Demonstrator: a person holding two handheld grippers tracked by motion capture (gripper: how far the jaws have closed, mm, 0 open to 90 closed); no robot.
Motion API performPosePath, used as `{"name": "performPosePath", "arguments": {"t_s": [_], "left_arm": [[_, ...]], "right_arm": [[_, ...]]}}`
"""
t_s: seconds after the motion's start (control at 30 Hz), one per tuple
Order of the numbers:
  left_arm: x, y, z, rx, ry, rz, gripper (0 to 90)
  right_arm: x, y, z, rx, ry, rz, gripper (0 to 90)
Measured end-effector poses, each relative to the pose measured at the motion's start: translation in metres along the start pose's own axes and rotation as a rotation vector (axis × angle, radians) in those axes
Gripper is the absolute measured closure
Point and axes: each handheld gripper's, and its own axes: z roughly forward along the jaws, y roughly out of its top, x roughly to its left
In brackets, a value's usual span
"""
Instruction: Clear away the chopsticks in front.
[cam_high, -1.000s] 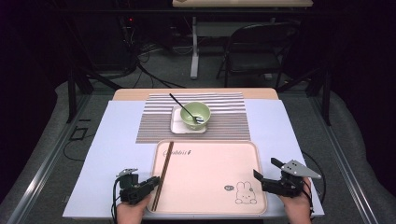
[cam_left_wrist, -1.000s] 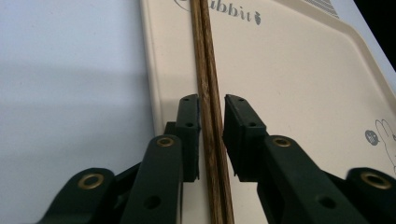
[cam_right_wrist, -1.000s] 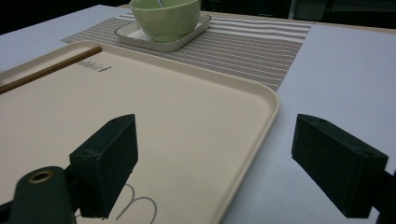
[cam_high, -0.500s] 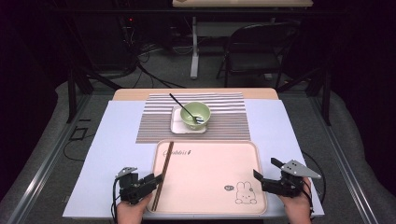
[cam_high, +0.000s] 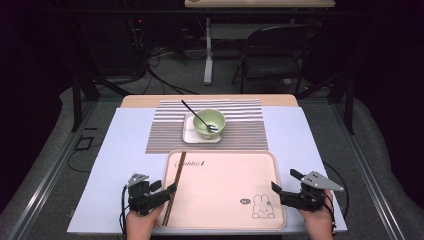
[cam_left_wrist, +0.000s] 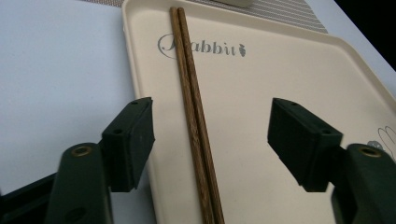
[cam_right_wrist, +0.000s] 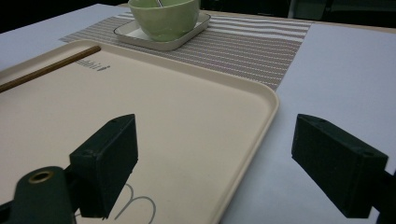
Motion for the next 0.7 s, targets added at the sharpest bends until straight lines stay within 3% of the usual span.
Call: {"name": "performPosePath", "arguments": {"t_s": [0.17, 0.47, 0.7], "left_arm": [[0.002, 0.004, 0.004, 0.023, 0.017, -0.004, 25.2], [0.005, 0.014, 0.013, 0.048, 0.038, -0.016, 5.5], [0.006, 0.024, 0.017, 0.033, 0.056, -0.016, 0.0]], "right_arm": [[0.0, 0.0, 0.0, 0.002, 0.0, -0.001, 14.0], [0.0, 0.0, 0.0, 0.003, 0.002, -0.003, 14.0], [0.0, 0.0, 0.0, 0.003, 0.002, -0.002, 14.1]]}}
